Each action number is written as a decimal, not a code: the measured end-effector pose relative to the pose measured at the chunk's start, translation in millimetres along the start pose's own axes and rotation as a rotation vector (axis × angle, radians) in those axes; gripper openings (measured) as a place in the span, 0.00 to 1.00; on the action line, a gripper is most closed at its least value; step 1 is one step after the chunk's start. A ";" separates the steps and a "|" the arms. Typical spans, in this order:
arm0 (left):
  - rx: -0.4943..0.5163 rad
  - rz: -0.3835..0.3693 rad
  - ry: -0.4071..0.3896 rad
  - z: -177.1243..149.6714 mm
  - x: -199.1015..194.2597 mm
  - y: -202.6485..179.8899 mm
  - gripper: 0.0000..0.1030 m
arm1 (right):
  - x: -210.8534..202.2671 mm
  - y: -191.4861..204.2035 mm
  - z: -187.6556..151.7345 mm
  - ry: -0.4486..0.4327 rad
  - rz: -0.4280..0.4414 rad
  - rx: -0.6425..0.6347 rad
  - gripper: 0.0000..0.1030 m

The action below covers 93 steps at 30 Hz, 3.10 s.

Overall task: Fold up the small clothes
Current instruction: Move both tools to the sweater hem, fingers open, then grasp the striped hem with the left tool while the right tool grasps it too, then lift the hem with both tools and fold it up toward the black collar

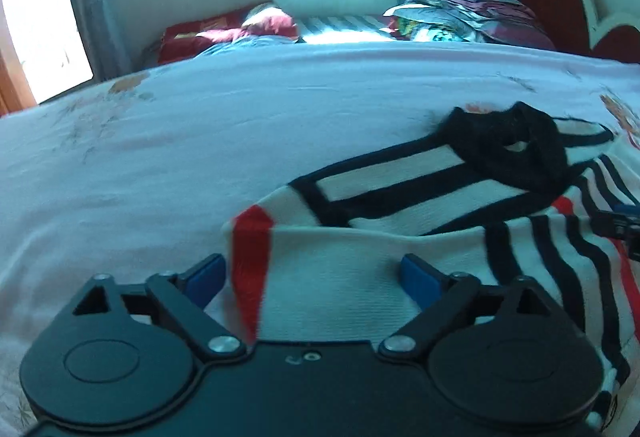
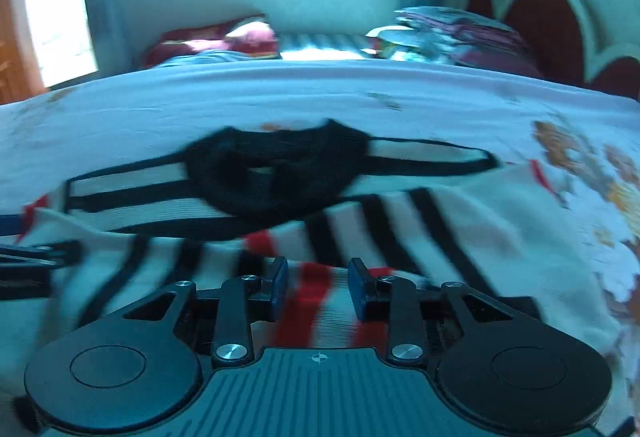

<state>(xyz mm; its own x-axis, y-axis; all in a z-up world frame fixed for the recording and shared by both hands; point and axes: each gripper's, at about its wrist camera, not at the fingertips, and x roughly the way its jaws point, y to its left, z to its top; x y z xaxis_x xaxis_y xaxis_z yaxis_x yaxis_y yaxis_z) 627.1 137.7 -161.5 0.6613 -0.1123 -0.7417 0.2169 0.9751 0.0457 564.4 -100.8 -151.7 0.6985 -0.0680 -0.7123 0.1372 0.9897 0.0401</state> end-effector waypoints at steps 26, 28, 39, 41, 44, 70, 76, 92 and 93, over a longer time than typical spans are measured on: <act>-0.012 -0.029 -0.112 -52.9 -89.5 -61.3 0.72 | -61.4 -69.8 -22.3 -0.024 0.060 -0.052 0.30; 0.010 -0.043 -0.120 -59.8 -96.4 -74.2 0.73 | -70.4 -65.3 -28.1 -0.032 0.100 -0.080 0.30; 0.023 0.032 -0.069 -87.9 -86.4 -61.7 0.75 | -60.9 -99.6 -37.9 0.032 0.037 -0.018 0.30; 0.009 0.035 -0.064 -88.5 -86.2 -58.7 0.75 | -54.4 -112.9 -38.9 0.047 0.102 0.052 0.29; -0.001 0.060 -0.050 -88.1 -85.9 -56.2 0.79 | -65.8 -120.4 -31.5 0.018 0.117 0.069 0.12; -0.108 0.189 -0.057 -143.9 -181.9 -100.8 0.94 | -164.5 -203.2 -86.7 -0.041 0.259 0.050 0.86; -0.215 0.101 0.004 -197.9 -215.8 -89.7 0.74 | -187.2 -240.1 -133.8 0.048 0.334 0.099 0.62; -0.582 -0.281 0.060 -296.5 -274.1 -75.0 0.44 | -240.4 -282.6 -237.1 0.218 0.651 0.341 0.44; -0.606 -0.305 0.058 -298.9 -272.9 -72.1 0.44 | -238.1 -284.7 -237.7 0.228 0.669 0.368 0.42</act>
<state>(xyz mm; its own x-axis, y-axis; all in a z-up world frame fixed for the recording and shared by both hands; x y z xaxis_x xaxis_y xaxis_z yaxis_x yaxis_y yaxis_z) 216.3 155.2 -162.4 0.5909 -0.4052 -0.6976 -0.0644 0.8383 -0.5414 192.1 -336.5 -160.0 0.5593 0.5930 -0.5793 -0.0095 0.7033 0.7108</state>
